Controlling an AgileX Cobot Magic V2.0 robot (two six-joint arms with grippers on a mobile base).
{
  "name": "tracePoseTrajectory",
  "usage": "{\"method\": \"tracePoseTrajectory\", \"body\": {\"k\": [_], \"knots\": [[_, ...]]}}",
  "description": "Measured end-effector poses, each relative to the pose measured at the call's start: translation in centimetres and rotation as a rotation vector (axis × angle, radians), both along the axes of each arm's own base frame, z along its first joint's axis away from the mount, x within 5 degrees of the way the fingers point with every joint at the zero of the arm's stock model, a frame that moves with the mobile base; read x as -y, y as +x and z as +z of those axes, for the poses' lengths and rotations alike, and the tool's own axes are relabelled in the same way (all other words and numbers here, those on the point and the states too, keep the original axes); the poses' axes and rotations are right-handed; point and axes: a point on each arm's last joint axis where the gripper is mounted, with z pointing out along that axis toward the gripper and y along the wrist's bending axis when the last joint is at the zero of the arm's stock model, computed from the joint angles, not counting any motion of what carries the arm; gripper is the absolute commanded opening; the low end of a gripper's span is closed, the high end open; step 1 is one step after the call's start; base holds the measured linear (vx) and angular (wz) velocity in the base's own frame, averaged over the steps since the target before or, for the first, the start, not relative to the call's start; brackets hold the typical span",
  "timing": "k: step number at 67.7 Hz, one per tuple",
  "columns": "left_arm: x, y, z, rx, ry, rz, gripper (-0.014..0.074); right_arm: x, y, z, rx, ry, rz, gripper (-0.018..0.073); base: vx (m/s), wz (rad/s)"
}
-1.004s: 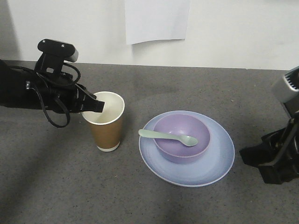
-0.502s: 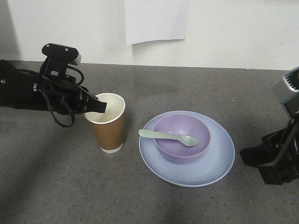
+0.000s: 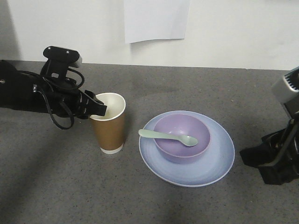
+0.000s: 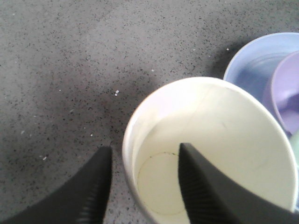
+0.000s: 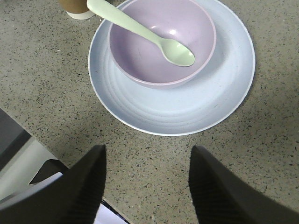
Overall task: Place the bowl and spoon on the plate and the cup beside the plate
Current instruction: 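Open the left gripper and withdraw it from the cup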
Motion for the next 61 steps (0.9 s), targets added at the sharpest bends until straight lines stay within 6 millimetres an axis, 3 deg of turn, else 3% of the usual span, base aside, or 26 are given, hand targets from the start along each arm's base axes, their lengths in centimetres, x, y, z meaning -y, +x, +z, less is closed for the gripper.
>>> {"method": "tracePoseTrajectory", "body": {"k": [8, 10, 27, 33, 47, 61], "knots": [[-0.5, -1.4, 1.7, 0.023, 0.016, -0.023, 0.0412, 0.0, 0.0, 0.0, 0.0, 0.0, 0.0, 0.039, 0.0, 0.0], [-1.0, -2.6, 3.2, 0.056, 0.034, -0.039, 0.0412, 0.0, 0.0, 0.0, 0.0, 0.0, 0.0, 0.039, 0.0, 0.0], [-2.9, -8.2, 8.0, 0.144, 0.029, -0.06, 0.0384, 0.0, 0.0, 0.0, 0.0, 0.0, 0.0, 0.039, 0.0, 0.0], [-3.7, -10.5, 7.8, 0.161, 0.024, -0.058, 0.0358, 0.0, 0.0, 0.0, 0.0, 0.0, 0.0, 0.039, 0.0, 0.0], [-5.4, -15.2, 4.5, 0.153, 0.029, -0.05, 0.0295, 0.0, 0.0, 0.0, 0.0, 0.0, 0.0, 0.039, 0.0, 0.0], [-6.6, -18.3, 2.2, 0.169, 0.024, -0.045, 0.0206, 0.0, 0.0, 0.0, 0.0, 0.0, 0.0, 0.0384, 0.0, 0.0]]}}
